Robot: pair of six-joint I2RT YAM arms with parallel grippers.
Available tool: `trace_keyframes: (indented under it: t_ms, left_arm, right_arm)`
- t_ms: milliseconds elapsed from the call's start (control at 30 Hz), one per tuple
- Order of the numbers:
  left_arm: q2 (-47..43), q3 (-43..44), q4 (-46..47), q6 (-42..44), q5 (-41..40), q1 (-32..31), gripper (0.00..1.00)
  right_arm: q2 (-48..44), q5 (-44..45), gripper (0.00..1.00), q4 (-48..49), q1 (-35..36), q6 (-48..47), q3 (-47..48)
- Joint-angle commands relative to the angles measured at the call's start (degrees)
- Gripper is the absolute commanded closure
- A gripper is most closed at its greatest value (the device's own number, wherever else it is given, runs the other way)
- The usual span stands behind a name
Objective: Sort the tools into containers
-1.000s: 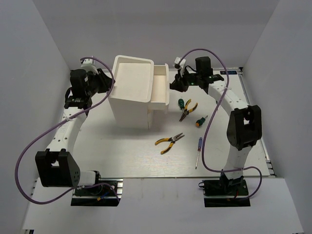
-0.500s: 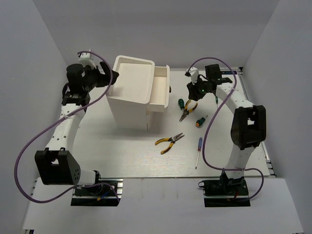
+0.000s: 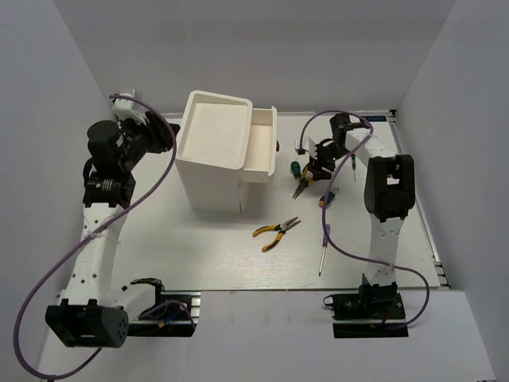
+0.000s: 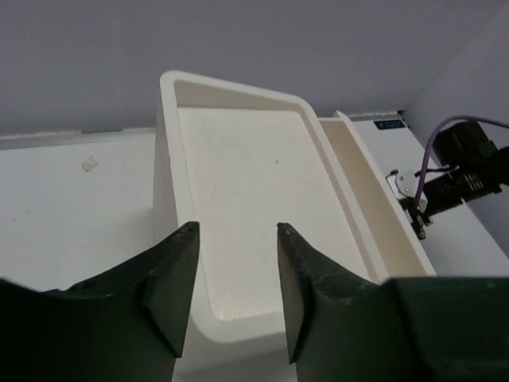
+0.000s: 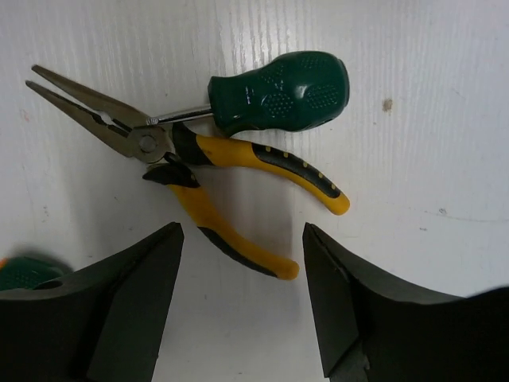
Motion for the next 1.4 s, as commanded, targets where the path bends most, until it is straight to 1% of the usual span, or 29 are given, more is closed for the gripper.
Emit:
trace_keyframes:
  t_ms: [0,67,167,267,367,400,467,533,600,633,700,733,767,833,867,900,933,1000,1033,1067,1133,1167,1200,1233,1267,1300,1333,1367]
  left_arm:
    - [-3.14,-3.98,-4.36,0.27,0.01,-0.21,0.44]
    - [-4.2,-5.22,-5.67,-0.26,0.01,-0.21,0.44]
    - [-4.91,-6.01,-6.2,-0.26,-0.51,-0.21,0.44]
    - [-4.91,-6.63,-6.21,-0.78,-0.52,-0.21,0.44]
    - [-4.3,-6.63,-5.68,-1.31,0.01,-0.21,0.44]
    - [-3.77,-6.63,-4.9,-1.83,0.53,-0.21,0.44]
    - [-3.76,-6.63,-4.89,-2.36,0.54,-0.21,0.45]
    - [-3.24,-6.63,-4.89,-2.37,0.54,-0.21,0.45]
    - [-3.24,-6.63,-4.89,-2.37,1.06,-0.21,0.45]
    - [-3.24,-6.63,-4.89,-2.37,1.07,-0.21,0.45]
    - [-3.24,-6.63,-4.89,-2.37,1.07,-0.21,0.46]
    - [-3.24,-6.63,-4.89,-2.89,1.07,-0.21,0.46]
    - [-3.24,-6.63,-4.89,-2.89,1.07,-0.21,0.46]
    - [-3.24,-6.63,-4.37,-2.89,1.07,-0.21,0.46]
    - [-3.24,-7.15,-4.36,-2.89,1.07,-0.21,0.48]
    - [-3.24,-7.85,-3.75,-2.89,1.07,-0.21,0.48]
    - [-3.76,-7.86,-3.75,-3.42,1.07,-0.21,0.48]
    - [-3.76,-9.0,-3.13,-3.42,1.07,-0.21,0.48]
    - [-3.76,-9.0,-2.61,-3.42,1.68,-0.21,0.48]
    - [-3.76,-9.0,-2.6,-3.42,1.68,-0.21,0.48]
    - [-3.24,-9.53,-2.08,-3.42,2.21,-0.21,0.48]
    - [-3.24,-9.53,-2.08,-3.42,2.21,-0.21,0.48]
    - [-3.24,-9.53,-2.08,-3.94,2.21,-0.21,0.48]
    - [-3.24,-9.53,-1.55,-3.95,2.82,-0.21,0.48]
    - [-3.24,-9.53,-1.55,-3.95,2.82,-0.21,0.48]
    - [-3.24,-9.53,-1.55,-3.95,2.82,-0.21,0.48]
    - [-3.24,-9.53,-1.55,-3.95,2.82,-0.21,0.48]
    - [-3.24,-9.53,-1.55,-3.95,2.82,-0.21,0.48]
  right_arm:
    - [1.77,0.24,0.32,-3.47,0.02,-6.87,3.65]
    - [3.27,0.86,0.32,-3.29,0.19,-7.06,4.36]
    - [3.89,0.95,0.32,-5.92,0.19,-9.52,4.71]
    - [3.46,2.0,0.32,-6.46,0.1,-13.2,1.56]
    - [4.15,2.88,0.4,-8.82,-0.07,-16.19,1.02]
    - [4.42,2.97,0.51,-10.48,0.1,-16.64,1.02]
    - [4.95,3.41,0.63,-11.9,-0.07,-16.82,0.93]
    - [4.95,3.5,0.64,-12.08,-0.24,-16.64,0.32]
    - [4.95,3.68,0.69,-11.91,-0.42,-16.55,-0.04]
    - [4.69,4.02,0.81,-12.78,-0.68,-16.55,0.14]
    - [4.16,4.55,0.95,-14.19,-0.77,-16.55,1.36]
    - [3.9,4.64,1.0,-14.71,-1.12,-16.12,1.8]
    - [2.59,5.08,1.0,-16.11,-1.39,-15.42,2.07]
    - [-1.79,4.99,1.0,-15.86,-2.79,-13.92,1.46]
    - [-3.38,4.65,1.0,-15.86,-3.58,-14.7,0.93]
    - [-8.45,4.38,1.0,-15.77,-3.93,-15.23,-0.64]
    - [-10.32,4.03,1.0,-15.77,-4.89,-16.02,-2.31]
    - [-13.75,0.88,1.0,-17.0,-6.04,-19.44,-4.16]
    - [-18.3,-0.27,1.0,-17.96,-7.0,-20.24,-4.26]
    - [-19.56,-2.98,1.0,-19.02,-7.71,-21.55,-4.08]
    - [-23.6,-6.5,1.0,-18.77,-8.07,-20.95,-3.03]
    - [-25.53,-7.04,1.0,-16.5,-7.98,-19.99,-3.29]
    - [-26.51,-9.22,1.0,-11.43,-7.81,-14.67,-3.64]
    - [-27.47,-9.24,1.0,-9.03,-7.72,-13.23,-5.03]
    - [-30.61,-9.51,1.0,-2.48,-7.2,-12.34,-7.57]
    - [-31.86,-8.81,1.0,7.16,-6.49,-6.85,-11.86]
    - [-33.09,-8.37,1.0,19.43,-5.18,-5.23,-14.69]
    - [-36.24,-8.02,1.0,24.95,-4.56,-4.69,-19.76]
